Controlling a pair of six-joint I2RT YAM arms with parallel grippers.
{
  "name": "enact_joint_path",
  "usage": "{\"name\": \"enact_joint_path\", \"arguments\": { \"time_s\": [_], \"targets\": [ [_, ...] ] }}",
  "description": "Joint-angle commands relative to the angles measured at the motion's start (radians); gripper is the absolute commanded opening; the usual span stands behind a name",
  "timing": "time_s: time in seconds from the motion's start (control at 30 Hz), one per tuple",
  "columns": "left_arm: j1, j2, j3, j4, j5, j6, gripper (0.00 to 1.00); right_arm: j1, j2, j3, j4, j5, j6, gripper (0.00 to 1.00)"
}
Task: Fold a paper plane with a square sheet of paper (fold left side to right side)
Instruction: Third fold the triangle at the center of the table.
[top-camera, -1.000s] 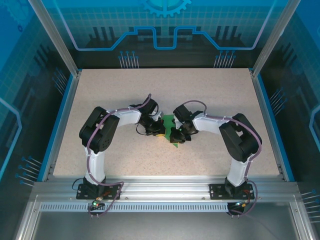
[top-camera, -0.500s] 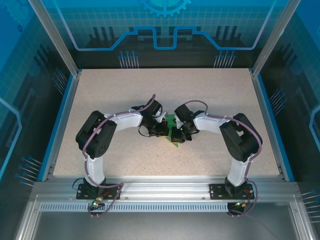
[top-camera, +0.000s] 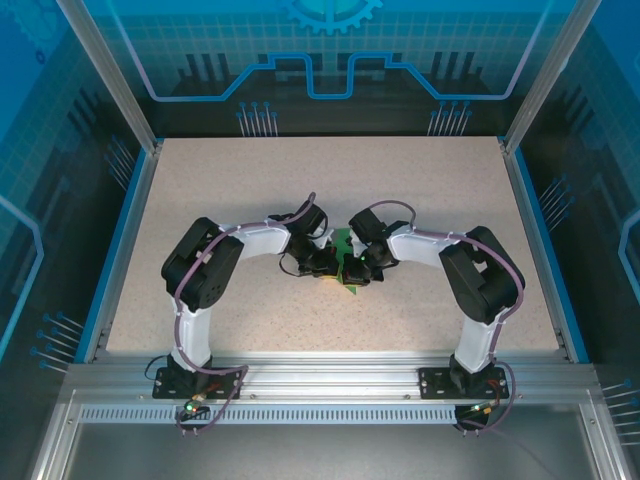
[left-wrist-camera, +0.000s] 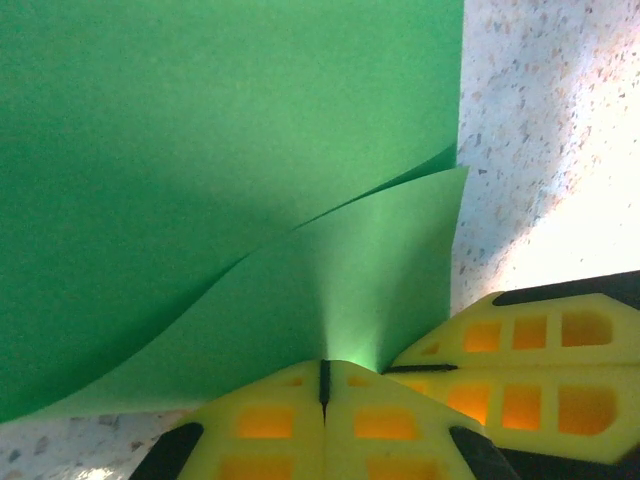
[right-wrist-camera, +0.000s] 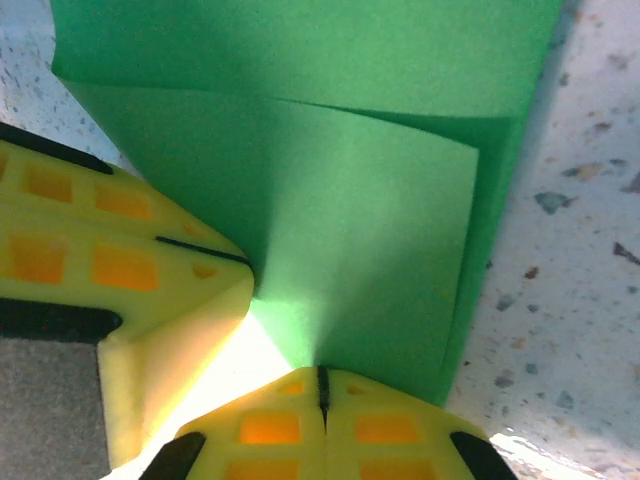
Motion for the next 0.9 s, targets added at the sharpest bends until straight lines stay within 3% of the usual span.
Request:
{"name": "enact_joint_path", "arguments": {
  "time_s": [0.0, 0.23, 0.87],
  "targets": [
    [-0.006, 0.026, 0.017, -0.014, -0.057, 0.037, 0.0, -0.01, 0.034, -0.037, -0.053, 0.041, -0.014, 0.04],
    [0.009, 0.013, 0.01, -0.062, -0.15, 0.068, 0.0, -0.011, 0.031, -0.041, -0.079, 0.059, -0.025, 0.04],
    [0.137, 0.006, 0.018, -0.128, -0.235, 0.163, 0.0, -0.011, 0.016, -0.06, -0.095, 0.062, -0.029, 0.04]
  ]
}}
